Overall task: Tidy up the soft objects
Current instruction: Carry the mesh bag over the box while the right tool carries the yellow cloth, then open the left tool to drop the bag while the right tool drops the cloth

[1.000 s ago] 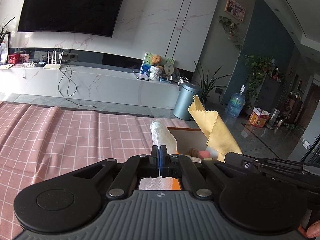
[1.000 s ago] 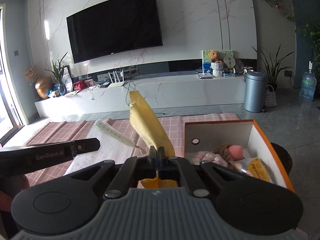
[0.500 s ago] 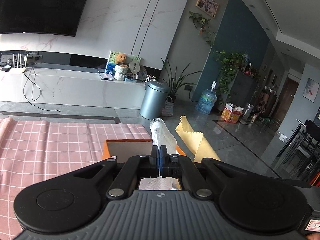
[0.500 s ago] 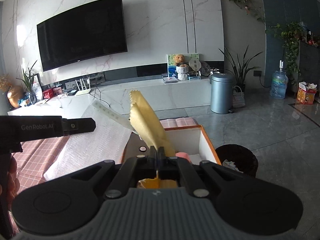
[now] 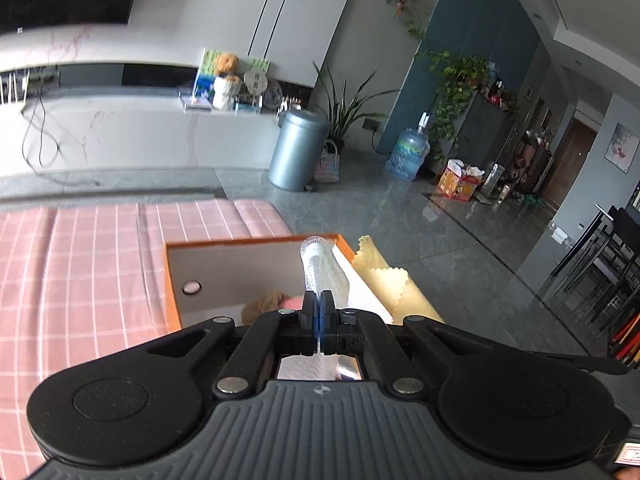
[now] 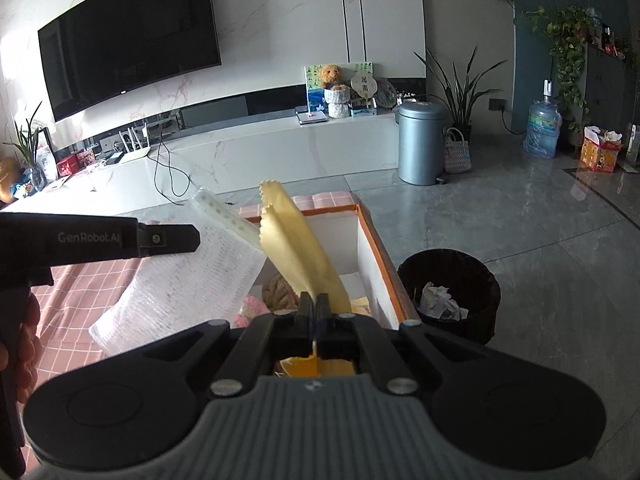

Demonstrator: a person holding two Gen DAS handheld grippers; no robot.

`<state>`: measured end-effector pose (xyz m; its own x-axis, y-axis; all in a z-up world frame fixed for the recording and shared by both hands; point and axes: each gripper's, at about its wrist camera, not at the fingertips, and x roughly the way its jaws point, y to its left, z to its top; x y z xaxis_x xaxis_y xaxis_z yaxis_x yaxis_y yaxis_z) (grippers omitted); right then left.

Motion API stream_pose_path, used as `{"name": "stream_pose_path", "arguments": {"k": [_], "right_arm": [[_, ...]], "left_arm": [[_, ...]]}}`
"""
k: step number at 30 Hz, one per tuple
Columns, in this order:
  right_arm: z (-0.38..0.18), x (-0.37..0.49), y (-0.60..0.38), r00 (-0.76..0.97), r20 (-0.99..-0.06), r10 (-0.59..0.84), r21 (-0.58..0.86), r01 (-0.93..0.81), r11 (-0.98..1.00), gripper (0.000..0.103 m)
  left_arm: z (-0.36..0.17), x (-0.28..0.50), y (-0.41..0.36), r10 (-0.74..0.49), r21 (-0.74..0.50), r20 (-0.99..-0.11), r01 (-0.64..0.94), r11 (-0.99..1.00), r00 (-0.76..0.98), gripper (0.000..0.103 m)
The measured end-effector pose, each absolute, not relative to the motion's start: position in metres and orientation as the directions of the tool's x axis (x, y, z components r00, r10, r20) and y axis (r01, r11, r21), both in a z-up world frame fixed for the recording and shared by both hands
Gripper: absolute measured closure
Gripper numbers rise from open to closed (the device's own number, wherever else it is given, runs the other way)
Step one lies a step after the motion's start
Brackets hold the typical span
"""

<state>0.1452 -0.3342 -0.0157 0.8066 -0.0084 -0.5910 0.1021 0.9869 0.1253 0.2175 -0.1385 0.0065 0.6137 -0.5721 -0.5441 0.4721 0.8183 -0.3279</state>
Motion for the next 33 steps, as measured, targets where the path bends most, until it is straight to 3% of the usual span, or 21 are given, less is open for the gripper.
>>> {"name": "stream_pose_path", "arguments": {"k": [6,9,17,25,31,33], "right_arm": [[-0.015,0.129,-0.340,0.805,-0.590,0.066,0.236,0.093,0.967,0.103],[-0.018,0.116,-0.339,0.799,-0.601,0.021,0.208,0.131,0.969,0.103],[-0.058,0.117,-0.345,0.724,-0.689,0.031,0.239,0.187,0.953,0.103],[-0.074,0.127,-0.340,0.677,-0.733,0.065,0.234,0.160,0.959,0.103],[-0.075,0.128,-0.337,0.681,-0.730,0.047,0.208,0.156,0.966,0.102],[-0.074,0.126,-0.338,0.686,-0.726,0.044,0.206,0.156,0.966,0.099]], "left_arm": [[-0.001,0.213,-0.135,-0.664,-0.482,-0.530,0.457,0.748,0.528,0.103],[-0.009,0.211,-0.135,-0.683,-0.526,-0.536,0.436,0.730,0.496,0.103],[-0.038,0.204,-0.150,-0.670,-0.498,-0.591,0.450,0.741,0.448,0.103],[-0.047,0.197,-0.166,-0.596,-0.385,-0.671,0.479,0.789,0.442,0.101],[-0.048,0.187,-0.168,-0.547,-0.284,-0.686,0.515,0.809,0.480,0.095],[-0.047,0.185,-0.165,-0.549,-0.290,-0.683,0.511,0.809,0.481,0.085]]}}
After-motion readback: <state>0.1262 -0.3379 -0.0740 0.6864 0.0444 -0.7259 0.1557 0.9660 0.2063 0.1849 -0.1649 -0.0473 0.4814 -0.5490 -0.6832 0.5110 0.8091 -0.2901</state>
